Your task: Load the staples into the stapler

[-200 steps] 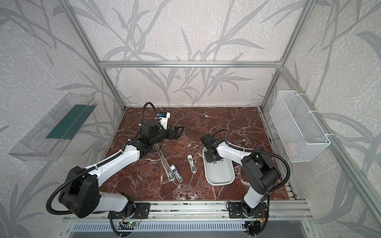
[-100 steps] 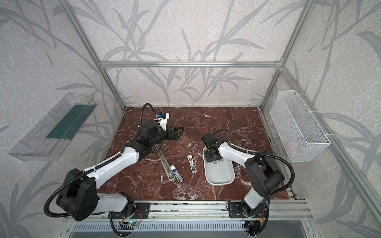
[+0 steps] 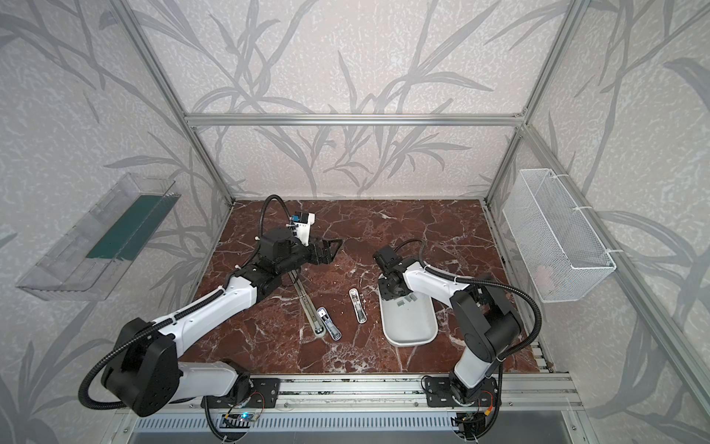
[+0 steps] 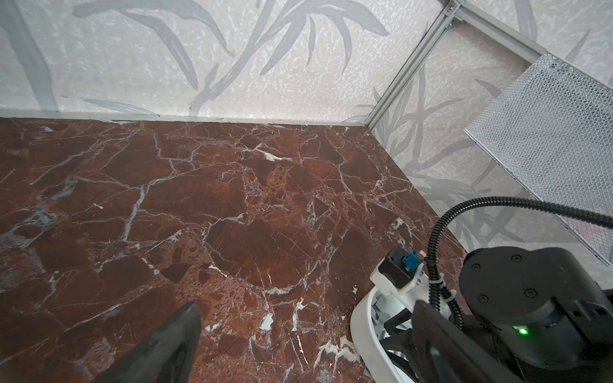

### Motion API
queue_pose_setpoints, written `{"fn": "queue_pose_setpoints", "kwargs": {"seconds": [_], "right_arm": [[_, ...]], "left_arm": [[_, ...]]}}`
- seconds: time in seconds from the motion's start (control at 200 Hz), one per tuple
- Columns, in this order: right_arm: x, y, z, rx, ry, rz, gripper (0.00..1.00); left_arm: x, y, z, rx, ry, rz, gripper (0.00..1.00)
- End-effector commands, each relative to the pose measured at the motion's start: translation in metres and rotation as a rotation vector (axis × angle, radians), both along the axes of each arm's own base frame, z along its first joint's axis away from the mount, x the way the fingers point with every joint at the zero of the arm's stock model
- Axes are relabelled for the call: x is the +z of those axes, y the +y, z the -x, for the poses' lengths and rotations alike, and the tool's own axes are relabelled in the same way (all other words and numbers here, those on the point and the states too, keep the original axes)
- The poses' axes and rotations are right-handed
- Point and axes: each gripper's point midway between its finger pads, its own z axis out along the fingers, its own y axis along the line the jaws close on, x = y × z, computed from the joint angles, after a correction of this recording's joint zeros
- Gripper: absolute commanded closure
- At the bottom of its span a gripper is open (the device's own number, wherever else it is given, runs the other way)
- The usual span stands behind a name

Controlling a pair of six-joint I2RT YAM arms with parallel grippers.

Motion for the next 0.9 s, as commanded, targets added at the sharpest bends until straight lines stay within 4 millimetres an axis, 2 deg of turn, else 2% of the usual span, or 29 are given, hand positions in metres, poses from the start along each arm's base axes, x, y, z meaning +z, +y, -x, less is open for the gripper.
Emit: {"fn": "queue_pose_setpoints", "kwargs": {"seconds": [0.0,0.17,0.31,0.4,0.69,0.77,0.8,0.895], "right_arm": [[-0.004,0.007,-0.008,0.004,0.006,-0.007,0.65],[-0.011,0.011,-0.011,0.008,0.023,-0.006,0.67],[-0.018,0.011,-0.010,0.004,0.051,0.007,0.79],[-0.017,0.009,-0.007,-0.004,0.054,0.002,0.80],[-0.007,0.003,0.009,-0.031,0.070,-0.024,0.85],[-0.011,0.000,0.017,-0.033,0.097,-0.020,0.85],[-0.003,0.000,0.018,-0.032,0.085,-0.037,0.85],[-0.007,0.000,0.027,-0.036,0.110,-0.051,0.85]], "left_arm": [[0.006,0.000,0.004,-0.009,-0.033,-0.005,0.01],[0.003,0.002,0.003,0.001,-0.037,-0.012,0.01],[0.002,0.003,0.002,0.000,-0.039,-0.021,0.01],[0.002,0.001,0.001,-0.003,-0.040,-0.023,0.01],[0.000,-0.001,0.003,-0.018,-0.036,-0.016,0.01],[0.000,-0.002,0.004,-0.024,-0.035,-0.011,0.01],[0.000,-0.001,0.004,-0.024,-0.035,-0.011,0.01],[0.000,-0.001,0.006,-0.029,-0.037,-0.009,0.01]]}}
